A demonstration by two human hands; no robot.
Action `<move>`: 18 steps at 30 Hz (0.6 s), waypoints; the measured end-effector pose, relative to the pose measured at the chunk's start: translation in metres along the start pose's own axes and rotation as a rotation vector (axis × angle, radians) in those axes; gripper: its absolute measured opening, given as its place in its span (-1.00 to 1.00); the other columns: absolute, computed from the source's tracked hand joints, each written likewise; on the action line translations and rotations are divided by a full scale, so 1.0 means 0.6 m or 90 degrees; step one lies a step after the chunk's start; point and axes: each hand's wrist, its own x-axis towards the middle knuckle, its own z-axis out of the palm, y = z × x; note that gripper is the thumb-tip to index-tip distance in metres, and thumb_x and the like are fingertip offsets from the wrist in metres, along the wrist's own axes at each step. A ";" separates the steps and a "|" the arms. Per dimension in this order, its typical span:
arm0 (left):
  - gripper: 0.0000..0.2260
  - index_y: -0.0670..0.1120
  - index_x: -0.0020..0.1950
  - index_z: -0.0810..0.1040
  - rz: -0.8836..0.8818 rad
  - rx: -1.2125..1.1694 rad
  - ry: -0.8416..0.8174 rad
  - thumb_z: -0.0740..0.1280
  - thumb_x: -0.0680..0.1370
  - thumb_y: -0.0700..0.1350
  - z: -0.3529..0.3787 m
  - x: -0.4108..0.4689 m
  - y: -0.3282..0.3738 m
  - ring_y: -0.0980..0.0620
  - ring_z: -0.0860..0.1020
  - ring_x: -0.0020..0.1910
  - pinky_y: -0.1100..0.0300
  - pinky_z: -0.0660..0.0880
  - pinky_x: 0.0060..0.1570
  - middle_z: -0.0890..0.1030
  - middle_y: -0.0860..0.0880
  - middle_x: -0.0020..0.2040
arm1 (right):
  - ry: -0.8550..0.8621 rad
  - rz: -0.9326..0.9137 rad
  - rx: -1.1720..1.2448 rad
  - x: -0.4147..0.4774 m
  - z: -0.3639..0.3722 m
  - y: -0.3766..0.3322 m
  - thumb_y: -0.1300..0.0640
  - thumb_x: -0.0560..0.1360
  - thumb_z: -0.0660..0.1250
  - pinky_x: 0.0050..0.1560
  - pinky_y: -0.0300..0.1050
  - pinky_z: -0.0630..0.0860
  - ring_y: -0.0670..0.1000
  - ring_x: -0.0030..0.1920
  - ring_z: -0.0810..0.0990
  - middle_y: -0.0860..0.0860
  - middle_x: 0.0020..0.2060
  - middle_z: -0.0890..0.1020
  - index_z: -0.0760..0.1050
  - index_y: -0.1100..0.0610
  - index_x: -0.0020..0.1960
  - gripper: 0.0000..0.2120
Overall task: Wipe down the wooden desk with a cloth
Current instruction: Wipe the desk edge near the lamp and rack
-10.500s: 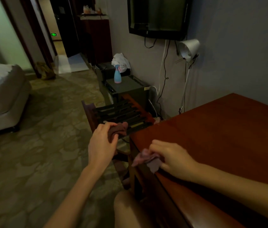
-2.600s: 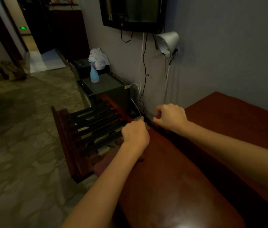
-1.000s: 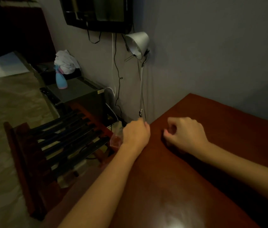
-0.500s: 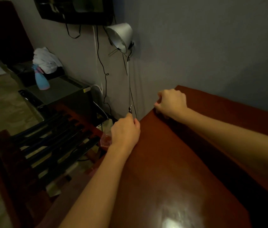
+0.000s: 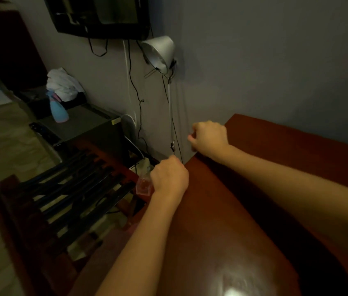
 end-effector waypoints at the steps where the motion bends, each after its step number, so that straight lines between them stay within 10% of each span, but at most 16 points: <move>1: -0.73 -0.16 0.18 0.49 -0.017 0.001 -0.014 0.06 0.64 -0.12 -0.003 0.000 -0.001 -0.18 0.54 0.12 0.08 0.35 -0.10 0.57 -0.18 0.15 | -0.009 -0.032 0.030 -0.014 0.006 -0.025 -0.04 0.52 0.22 -0.29 -0.17 0.34 0.06 -0.21 0.57 0.01 -0.29 0.54 0.48 0.08 -0.17 -0.78; 18: -0.62 -0.11 0.06 0.53 0.041 -0.013 0.033 0.01 0.66 0.09 0.010 0.005 -0.008 -0.05 0.58 -0.13 0.09 0.46 -0.20 0.60 -0.09 -0.09 | 0.007 -0.043 0.089 -0.091 -0.025 0.044 -0.06 0.45 0.32 -0.36 -0.20 0.32 -0.08 -0.35 0.48 -0.14 -0.41 0.47 0.30 0.00 -0.36 -0.70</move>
